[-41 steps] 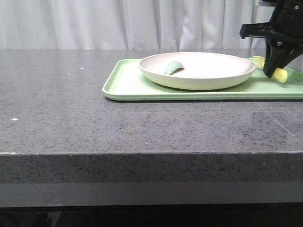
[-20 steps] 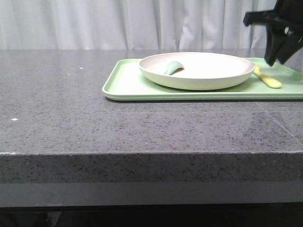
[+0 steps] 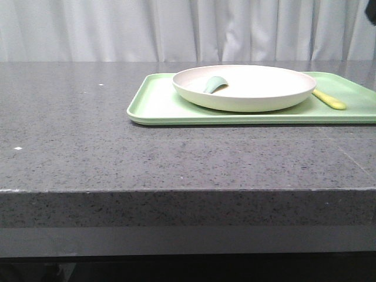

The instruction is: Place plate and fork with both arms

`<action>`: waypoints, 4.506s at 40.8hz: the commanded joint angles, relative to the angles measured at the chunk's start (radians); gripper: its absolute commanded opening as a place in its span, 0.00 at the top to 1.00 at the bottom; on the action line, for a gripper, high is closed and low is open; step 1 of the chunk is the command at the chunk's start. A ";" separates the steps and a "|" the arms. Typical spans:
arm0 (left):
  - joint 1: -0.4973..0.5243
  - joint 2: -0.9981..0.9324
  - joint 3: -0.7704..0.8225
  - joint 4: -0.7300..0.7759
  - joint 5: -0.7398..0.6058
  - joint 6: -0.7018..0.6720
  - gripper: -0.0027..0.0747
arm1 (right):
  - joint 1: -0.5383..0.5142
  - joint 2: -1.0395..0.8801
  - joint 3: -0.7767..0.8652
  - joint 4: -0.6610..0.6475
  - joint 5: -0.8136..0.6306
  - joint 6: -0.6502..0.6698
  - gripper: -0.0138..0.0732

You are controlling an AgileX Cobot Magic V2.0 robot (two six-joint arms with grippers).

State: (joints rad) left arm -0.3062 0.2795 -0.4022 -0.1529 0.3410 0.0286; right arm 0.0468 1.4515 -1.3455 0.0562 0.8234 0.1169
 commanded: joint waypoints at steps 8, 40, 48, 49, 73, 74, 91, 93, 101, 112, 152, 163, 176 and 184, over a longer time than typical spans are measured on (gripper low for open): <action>0.001 0.009 -0.028 -0.003 -0.075 0.001 0.99 | -0.003 -0.395 0.359 -0.010 -0.268 -0.055 0.92; 0.001 0.009 -0.028 -0.003 -0.075 0.001 0.99 | -0.003 -1.183 0.932 -0.010 -0.507 -0.061 0.92; 0.001 0.009 -0.028 -0.003 -0.075 0.001 0.99 | -0.003 -1.183 0.932 -0.010 -0.495 -0.061 0.92; 0.001 0.009 -0.028 -0.003 -0.075 0.001 0.99 | -0.003 -1.183 0.932 -0.010 -0.495 -0.061 0.92; 0.001 0.009 -0.028 -0.003 -0.075 0.001 0.99 | -0.003 -1.183 0.932 -0.010 -0.495 -0.061 0.92; 0.001 0.009 -0.028 -0.003 -0.075 0.001 0.99 | -0.003 -1.183 0.932 -0.010 -0.495 -0.061 0.92; 0.003 -0.030 0.031 0.037 -0.143 0.001 0.99 | -0.003 -1.183 0.932 -0.010 -0.495 -0.061 0.92; 0.016 -0.062 0.065 0.048 -0.161 0.001 0.99 | -0.003 -1.183 0.932 -0.010 -0.495 -0.061 0.92; 0.132 -0.245 0.192 0.053 -0.147 0.001 0.99 | -0.003 -1.183 0.932 -0.010 -0.495 -0.061 0.92; 0.300 -0.307 0.344 0.053 -0.163 0.001 0.99 | -0.003 -1.183 0.932 -0.010 -0.493 -0.061 0.92; 0.310 -0.305 0.409 0.053 -0.201 0.001 0.99 | -0.003 -1.183 0.932 -0.010 -0.490 -0.061 0.92; 0.310 -0.305 0.409 0.053 -0.201 0.001 0.99 | -0.003 -1.183 0.932 -0.010 -0.490 -0.061 0.92; 0.310 -0.305 0.409 0.053 -0.201 0.001 0.99 | -0.018 -1.285 1.094 -0.066 -0.632 -0.072 0.92; 0.310 -0.305 0.409 0.053 -0.201 0.001 0.99 | -0.035 -1.415 1.273 -0.050 -0.689 -0.072 0.92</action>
State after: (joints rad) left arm 0.0013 -0.0055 0.0057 -0.0996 0.2229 0.0286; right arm 0.0189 0.0702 -0.1041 0.0073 0.2452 0.0575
